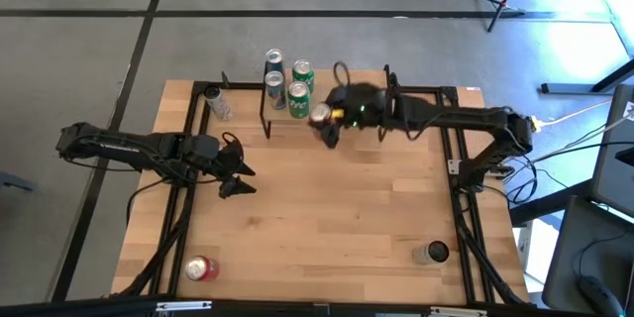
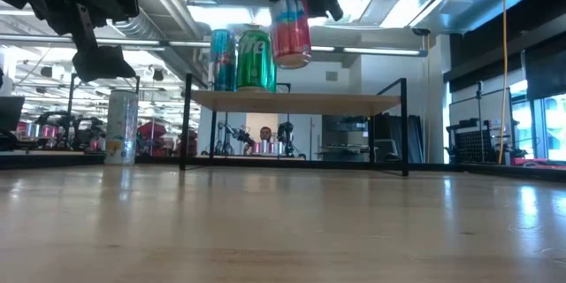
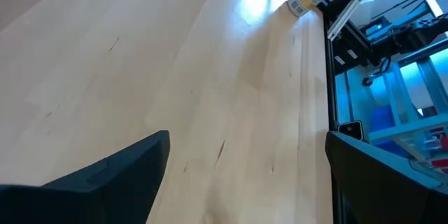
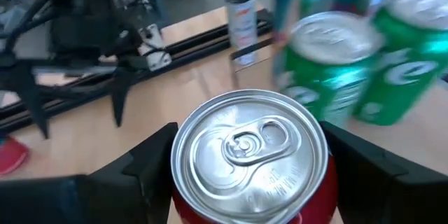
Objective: Place canned beverage on shelf
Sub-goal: Put the top orange soda can on the shelf
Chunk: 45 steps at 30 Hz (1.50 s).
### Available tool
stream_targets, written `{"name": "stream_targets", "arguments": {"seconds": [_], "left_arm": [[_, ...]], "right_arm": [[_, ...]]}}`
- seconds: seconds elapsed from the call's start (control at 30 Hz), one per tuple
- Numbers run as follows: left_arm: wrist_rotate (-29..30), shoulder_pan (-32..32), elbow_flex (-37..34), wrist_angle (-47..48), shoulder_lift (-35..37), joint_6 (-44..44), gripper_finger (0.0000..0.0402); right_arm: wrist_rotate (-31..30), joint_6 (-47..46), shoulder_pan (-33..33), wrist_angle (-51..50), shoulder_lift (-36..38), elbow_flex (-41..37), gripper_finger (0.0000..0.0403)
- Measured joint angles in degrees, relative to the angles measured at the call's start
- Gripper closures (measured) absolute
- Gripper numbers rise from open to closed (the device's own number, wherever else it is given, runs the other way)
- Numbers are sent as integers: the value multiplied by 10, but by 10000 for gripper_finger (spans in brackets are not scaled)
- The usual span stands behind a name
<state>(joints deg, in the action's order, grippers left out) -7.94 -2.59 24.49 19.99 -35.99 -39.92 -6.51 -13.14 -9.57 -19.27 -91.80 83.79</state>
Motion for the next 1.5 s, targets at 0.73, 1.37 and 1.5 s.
{"name": "stream_targets", "arguments": {"seconds": [0.73, 1.37, 1.5], "left_arm": [[30, 0, 0, 0, 0, -4, 23], [56, 0, 0, 0, 0, -21, 23], [58, 0, 0, 0, 0, -21, 23]], "right_arm": [[190, 98, -197, 57, 0, -26, 130], [243, 136, -233, 116, -57, -30, 126], [245, 151, -231, 118, -58, -30, 123]]}}
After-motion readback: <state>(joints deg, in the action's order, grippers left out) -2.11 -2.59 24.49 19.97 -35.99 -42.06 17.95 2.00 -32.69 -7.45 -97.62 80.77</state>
